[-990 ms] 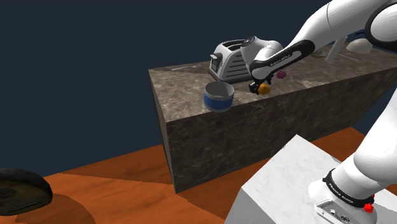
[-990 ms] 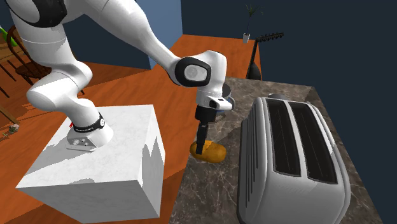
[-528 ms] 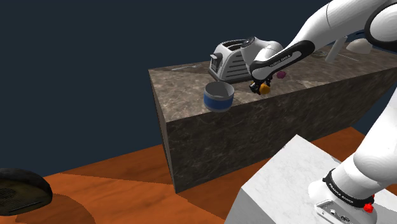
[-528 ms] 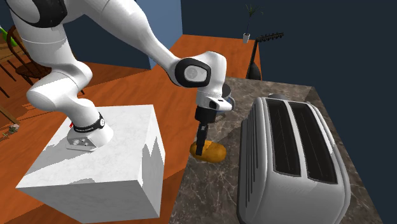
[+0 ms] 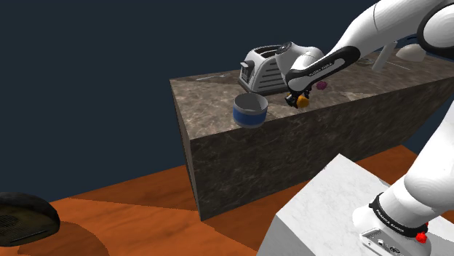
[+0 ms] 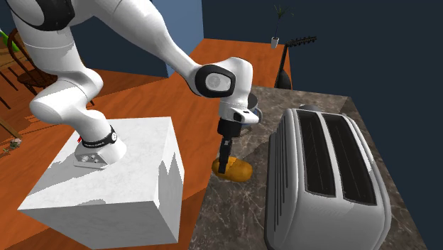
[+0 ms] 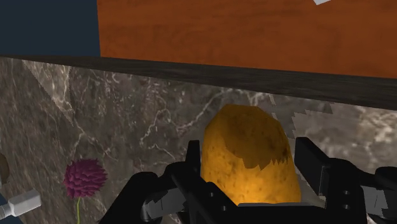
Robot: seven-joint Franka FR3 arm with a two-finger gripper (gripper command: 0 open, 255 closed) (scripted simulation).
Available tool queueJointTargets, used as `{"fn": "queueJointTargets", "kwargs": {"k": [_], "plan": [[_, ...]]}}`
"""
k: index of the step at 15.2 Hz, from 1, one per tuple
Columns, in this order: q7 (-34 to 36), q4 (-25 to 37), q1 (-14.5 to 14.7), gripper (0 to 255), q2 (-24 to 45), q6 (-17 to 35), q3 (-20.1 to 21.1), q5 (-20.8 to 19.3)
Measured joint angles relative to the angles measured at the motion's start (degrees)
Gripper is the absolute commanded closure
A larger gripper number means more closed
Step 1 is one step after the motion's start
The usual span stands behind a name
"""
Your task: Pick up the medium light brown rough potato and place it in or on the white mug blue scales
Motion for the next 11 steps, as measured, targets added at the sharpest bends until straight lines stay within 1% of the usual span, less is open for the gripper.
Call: {"fn": "queueJointTargets", "kwargs": {"k": [2, 11], "plan": [[-0.19, 0.08, 0.00, 255, -0.17, -0.21, 0.03, 0.10], [-3.52, 1.86, 0.11, 255, -3.78, -4.71, 0.42, 1.88]]}}
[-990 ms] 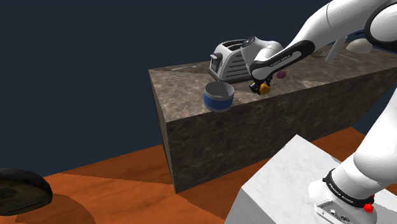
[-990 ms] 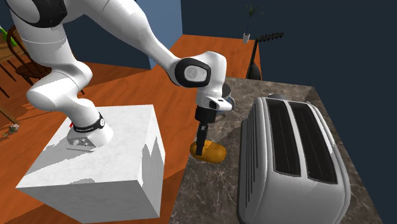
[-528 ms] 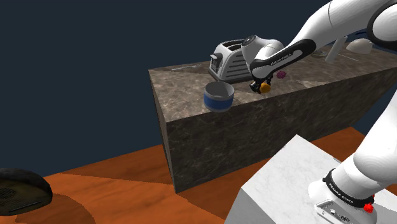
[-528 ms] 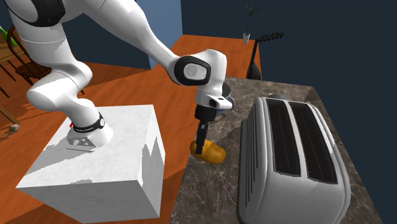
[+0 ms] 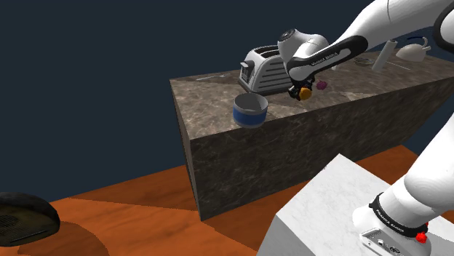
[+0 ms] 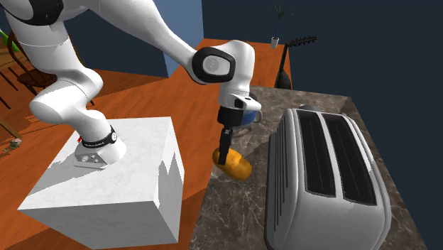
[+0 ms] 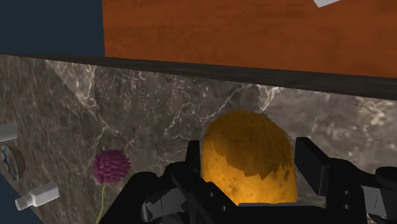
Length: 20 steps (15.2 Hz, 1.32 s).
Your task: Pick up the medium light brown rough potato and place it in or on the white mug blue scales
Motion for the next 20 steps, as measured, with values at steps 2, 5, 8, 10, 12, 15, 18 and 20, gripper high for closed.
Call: {"fn": "queueJointTargets", "kwargs": {"k": [2, 5, 8, 10, 12, 15, 18, 20], "plan": [[-0.80, 0.60, 0.00, 255, -0.69, -1.06, 0.05, 0.36], [-1.88, 1.42, 0.13, 255, -1.89, -2.83, 0.21, 0.92], [-2.98, 2.68, 0.26, 255, -2.73, -4.68, 0.35, 1.46], [-3.67, 3.11, 0.26, 255, -3.45, -5.63, 0.38, 1.71], [-4.41, 3.66, 0.27, 255, -4.16, -6.68, 0.40, 1.98], [-5.58, 5.04, 0.33, 255, -4.93, -8.52, 0.47, 2.39], [-6.58, 6.45, 0.45, 255, -5.54, -10.30, 0.58, 2.76], [-7.31, 7.42, 0.46, 255, -5.85, -11.39, 0.59, 2.94]]}}
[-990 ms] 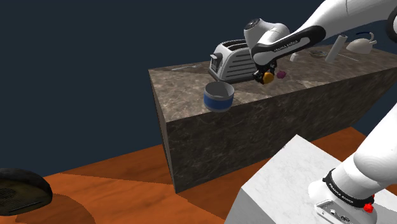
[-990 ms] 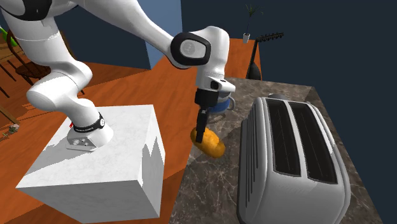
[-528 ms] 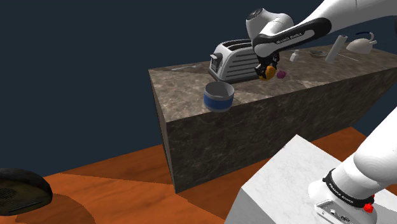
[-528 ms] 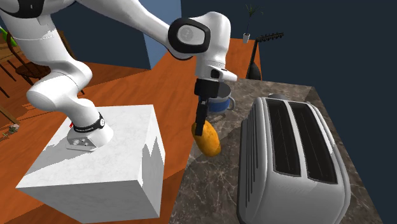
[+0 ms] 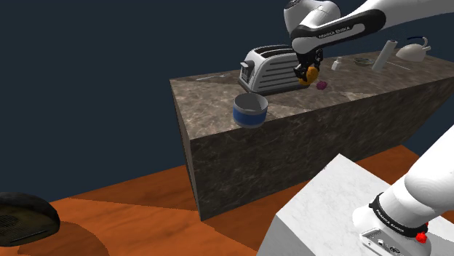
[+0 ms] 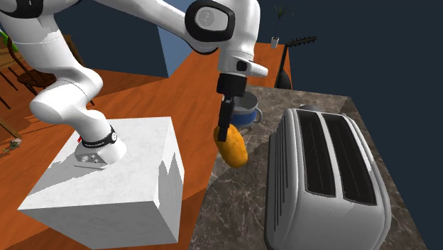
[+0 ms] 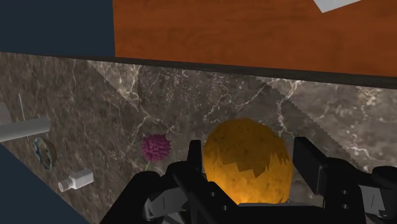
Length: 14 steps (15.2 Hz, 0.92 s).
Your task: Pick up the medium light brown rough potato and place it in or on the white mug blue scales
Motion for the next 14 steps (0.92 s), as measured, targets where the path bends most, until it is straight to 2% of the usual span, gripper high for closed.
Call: {"fn": "queueJointTargets", "kwargs": {"k": [5, 14], "plan": [[0.08, 2.01, 1.02, 255, -0.58, -3.14, 0.89, 0.65], [8.49, 9.90, 7.68, 255, 4.59, -11.56, 6.28, 2.65]]}}
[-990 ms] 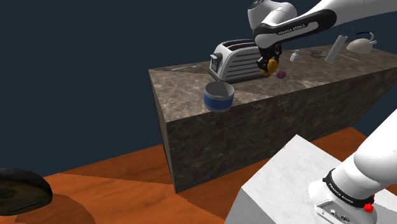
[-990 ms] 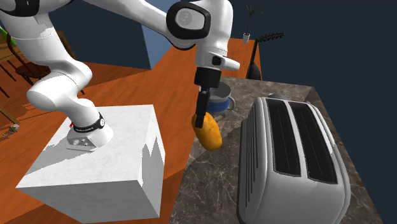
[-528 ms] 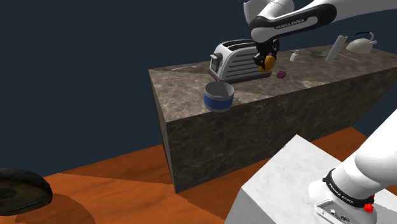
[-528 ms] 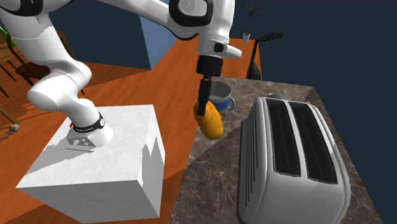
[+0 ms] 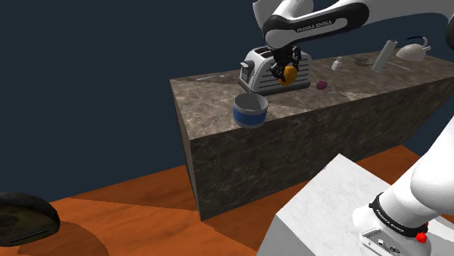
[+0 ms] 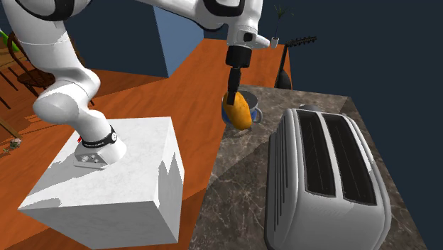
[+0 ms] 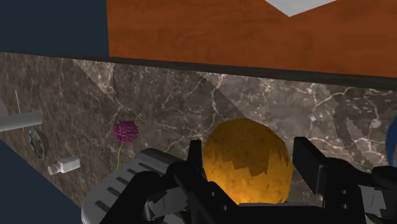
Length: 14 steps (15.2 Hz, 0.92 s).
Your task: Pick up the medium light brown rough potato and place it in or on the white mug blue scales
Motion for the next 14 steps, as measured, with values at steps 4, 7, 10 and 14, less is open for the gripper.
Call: {"fn": "queueJointTargets", "kwargs": {"k": [4, 7, 10, 14], "plan": [[3.40, 5.54, 3.18, 255, 3.45, -4.39, 2.09, 0.62], [6.00, 10.72, 5.78, 255, 7.07, -7.64, 3.47, 0.83], [8.48, 15.99, 8.52, 255, 10.64, -10.91, 4.65, 0.95], [10.64, 21.89, 11.24, 255, 14.97, -13.90, 5.47, 0.82]]}}
